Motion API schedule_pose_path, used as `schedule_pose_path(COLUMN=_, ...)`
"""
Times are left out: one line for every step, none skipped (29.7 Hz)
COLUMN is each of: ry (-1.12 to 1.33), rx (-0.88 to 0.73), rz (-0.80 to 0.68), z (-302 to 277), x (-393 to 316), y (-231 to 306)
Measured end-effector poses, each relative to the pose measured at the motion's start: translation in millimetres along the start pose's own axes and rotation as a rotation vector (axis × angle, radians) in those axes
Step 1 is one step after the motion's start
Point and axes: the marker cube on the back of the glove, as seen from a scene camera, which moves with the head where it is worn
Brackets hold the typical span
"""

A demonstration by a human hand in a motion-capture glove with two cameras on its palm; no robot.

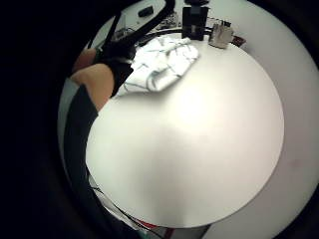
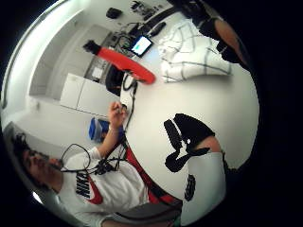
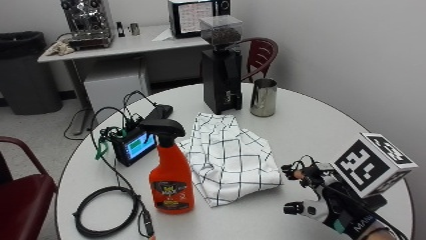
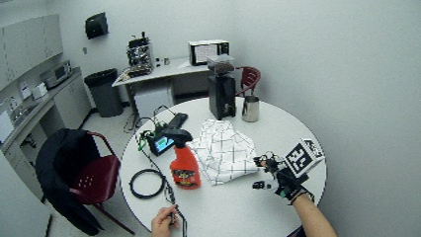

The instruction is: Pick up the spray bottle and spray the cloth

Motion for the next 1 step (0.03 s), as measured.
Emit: schedule_pose_path(ry=0.009, rx=-0.005, rz=0.005, z=-0.8, x=1.9, y=2.2)
